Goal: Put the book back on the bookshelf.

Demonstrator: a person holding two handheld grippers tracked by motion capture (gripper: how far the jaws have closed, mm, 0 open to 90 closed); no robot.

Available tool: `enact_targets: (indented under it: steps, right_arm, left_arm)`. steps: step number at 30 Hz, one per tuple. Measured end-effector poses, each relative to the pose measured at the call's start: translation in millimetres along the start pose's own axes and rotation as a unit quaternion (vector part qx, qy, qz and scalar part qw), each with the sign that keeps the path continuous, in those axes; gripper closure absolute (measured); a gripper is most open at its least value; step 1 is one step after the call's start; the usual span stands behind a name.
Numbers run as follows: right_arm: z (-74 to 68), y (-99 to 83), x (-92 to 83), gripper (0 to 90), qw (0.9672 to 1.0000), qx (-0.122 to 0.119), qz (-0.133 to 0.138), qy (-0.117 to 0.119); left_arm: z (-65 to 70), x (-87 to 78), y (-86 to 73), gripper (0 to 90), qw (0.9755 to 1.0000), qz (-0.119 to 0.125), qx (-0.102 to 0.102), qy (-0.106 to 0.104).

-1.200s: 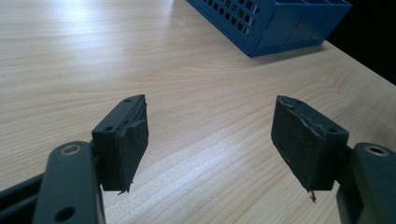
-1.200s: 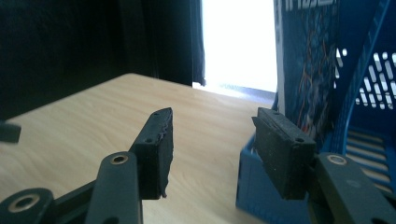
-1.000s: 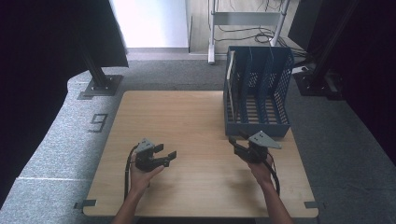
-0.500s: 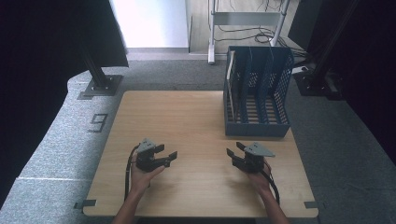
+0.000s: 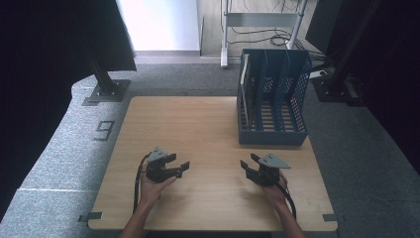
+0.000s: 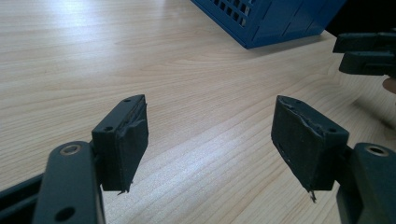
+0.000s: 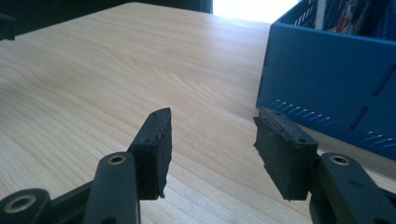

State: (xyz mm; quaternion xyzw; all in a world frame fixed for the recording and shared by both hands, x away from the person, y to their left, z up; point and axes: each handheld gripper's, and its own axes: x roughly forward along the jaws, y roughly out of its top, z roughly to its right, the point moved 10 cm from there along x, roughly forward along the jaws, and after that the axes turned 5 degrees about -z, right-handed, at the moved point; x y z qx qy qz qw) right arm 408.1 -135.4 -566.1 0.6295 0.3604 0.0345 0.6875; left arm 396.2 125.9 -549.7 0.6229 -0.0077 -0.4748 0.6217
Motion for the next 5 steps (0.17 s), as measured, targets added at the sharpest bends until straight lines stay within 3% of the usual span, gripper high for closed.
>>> enact_targets:
  steps: [5]
  right_arm:
    - [1.3, 0.6, -1.4, 44.8, 1.0000, 0.003, 0.003, -0.001]
  left_arm:
    - [1.6, 2.3, -0.6, 27.4, 1.0000, -0.004, 0.004, -0.001]
